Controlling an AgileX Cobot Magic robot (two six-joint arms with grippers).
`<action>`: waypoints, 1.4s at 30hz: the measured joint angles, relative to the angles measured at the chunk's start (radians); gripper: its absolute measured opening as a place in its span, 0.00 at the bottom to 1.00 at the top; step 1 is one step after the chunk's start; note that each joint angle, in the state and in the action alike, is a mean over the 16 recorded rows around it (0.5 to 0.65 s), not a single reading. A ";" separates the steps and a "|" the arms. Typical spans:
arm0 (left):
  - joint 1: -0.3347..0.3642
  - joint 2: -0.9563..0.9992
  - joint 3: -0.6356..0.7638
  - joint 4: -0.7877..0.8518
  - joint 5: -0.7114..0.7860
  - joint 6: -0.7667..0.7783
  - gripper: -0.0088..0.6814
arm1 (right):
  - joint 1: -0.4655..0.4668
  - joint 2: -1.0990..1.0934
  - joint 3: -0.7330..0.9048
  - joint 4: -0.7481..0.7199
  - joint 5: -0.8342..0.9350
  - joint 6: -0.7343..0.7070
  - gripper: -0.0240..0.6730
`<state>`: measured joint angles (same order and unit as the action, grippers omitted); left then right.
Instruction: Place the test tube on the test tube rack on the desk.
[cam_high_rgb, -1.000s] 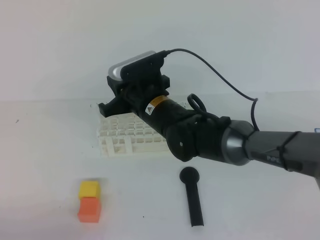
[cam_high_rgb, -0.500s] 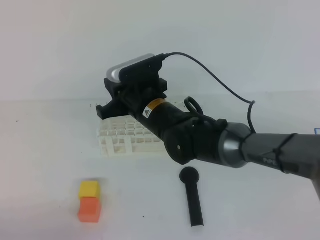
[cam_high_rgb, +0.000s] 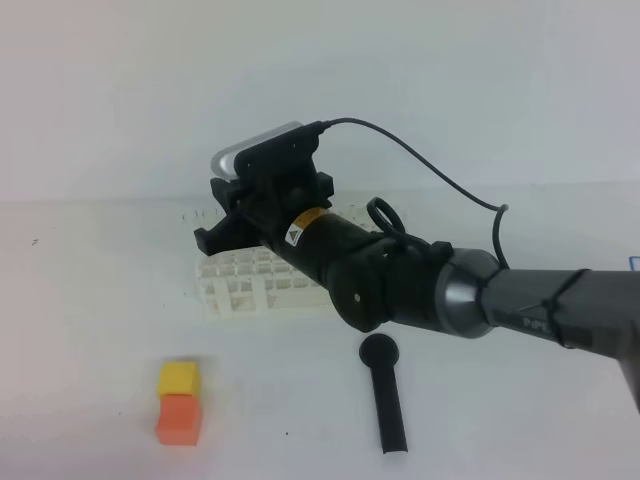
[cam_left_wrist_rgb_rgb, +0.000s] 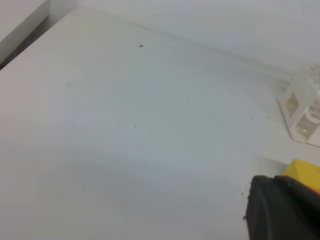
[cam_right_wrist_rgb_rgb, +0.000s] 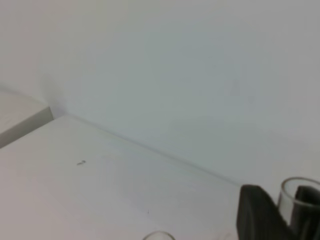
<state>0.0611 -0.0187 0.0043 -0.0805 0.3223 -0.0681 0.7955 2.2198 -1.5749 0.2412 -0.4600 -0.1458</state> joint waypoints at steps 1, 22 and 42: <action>0.000 0.001 0.000 0.000 0.000 0.000 0.01 | 0.000 0.001 0.000 0.000 0.002 -0.001 0.21; 0.000 0.004 0.000 0.000 0.000 0.005 0.01 | 0.001 0.015 0.000 -0.006 0.019 -0.010 0.33; 0.000 0.001 0.008 0.000 -0.004 0.005 0.01 | 0.001 0.027 0.000 -0.045 0.008 -0.014 0.40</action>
<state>0.0612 -0.0174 0.0126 -0.0800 0.3186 -0.0632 0.7968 2.2468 -1.5749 0.1961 -0.4518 -0.1594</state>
